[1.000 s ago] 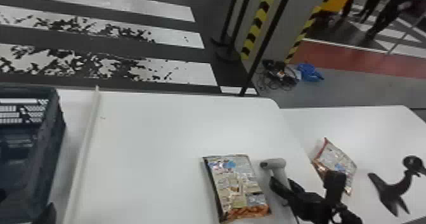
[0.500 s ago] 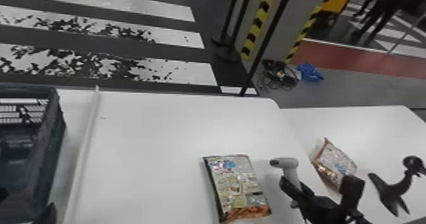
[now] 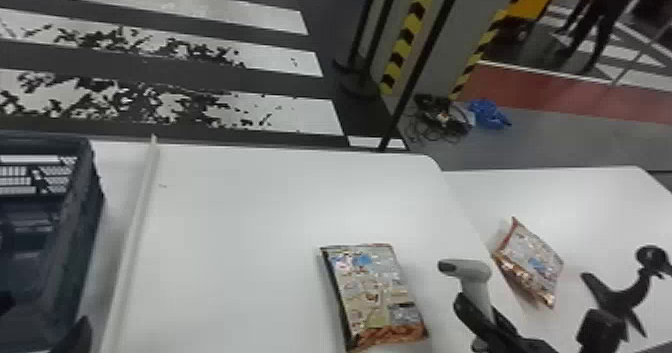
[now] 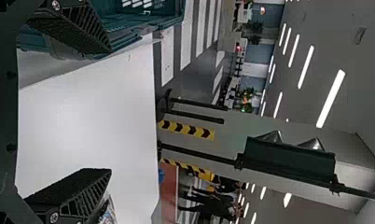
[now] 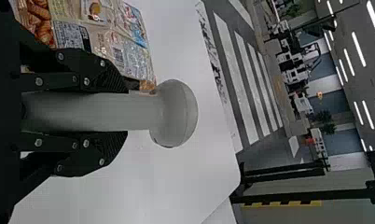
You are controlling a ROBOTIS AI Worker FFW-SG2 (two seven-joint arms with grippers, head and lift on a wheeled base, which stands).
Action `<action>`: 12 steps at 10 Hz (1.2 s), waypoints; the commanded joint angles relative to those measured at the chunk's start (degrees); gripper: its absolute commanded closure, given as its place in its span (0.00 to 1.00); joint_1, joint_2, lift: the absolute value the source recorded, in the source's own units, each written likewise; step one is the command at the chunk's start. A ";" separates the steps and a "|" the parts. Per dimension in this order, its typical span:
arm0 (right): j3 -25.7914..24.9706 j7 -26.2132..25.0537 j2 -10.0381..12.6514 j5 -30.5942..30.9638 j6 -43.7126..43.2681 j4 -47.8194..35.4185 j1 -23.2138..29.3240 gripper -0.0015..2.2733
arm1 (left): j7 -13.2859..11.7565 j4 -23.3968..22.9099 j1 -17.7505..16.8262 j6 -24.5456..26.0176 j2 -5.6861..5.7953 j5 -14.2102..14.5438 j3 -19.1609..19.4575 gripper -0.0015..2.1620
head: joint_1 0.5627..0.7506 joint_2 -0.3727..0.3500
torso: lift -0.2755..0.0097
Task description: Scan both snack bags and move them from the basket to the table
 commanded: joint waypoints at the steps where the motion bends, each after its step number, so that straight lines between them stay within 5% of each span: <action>1: 0.17 0.07 1.78 -1.22 0.33 -2.79 2.18 0.99 | -0.12 0.00 0.18 -0.03 0.00 0.00 0.00 0.04 | 0.70 0.03 | 0.62; 3: 1.31 0.07 3.95 -1.92 1.03 -5.16 3.85 0.99 | -0.12 -0.26 0.18 -0.03 0.00 0.09 0.00 0.04 | 0.70 0.03 | 0.62; 12: 8.78 -2.21 3.95 2.56 1.03 -4.90 3.41 0.99 | -0.29 -0.09 0.09 -0.21 0.09 0.53 0.71 0.04 | 0.70 0.13 | 0.62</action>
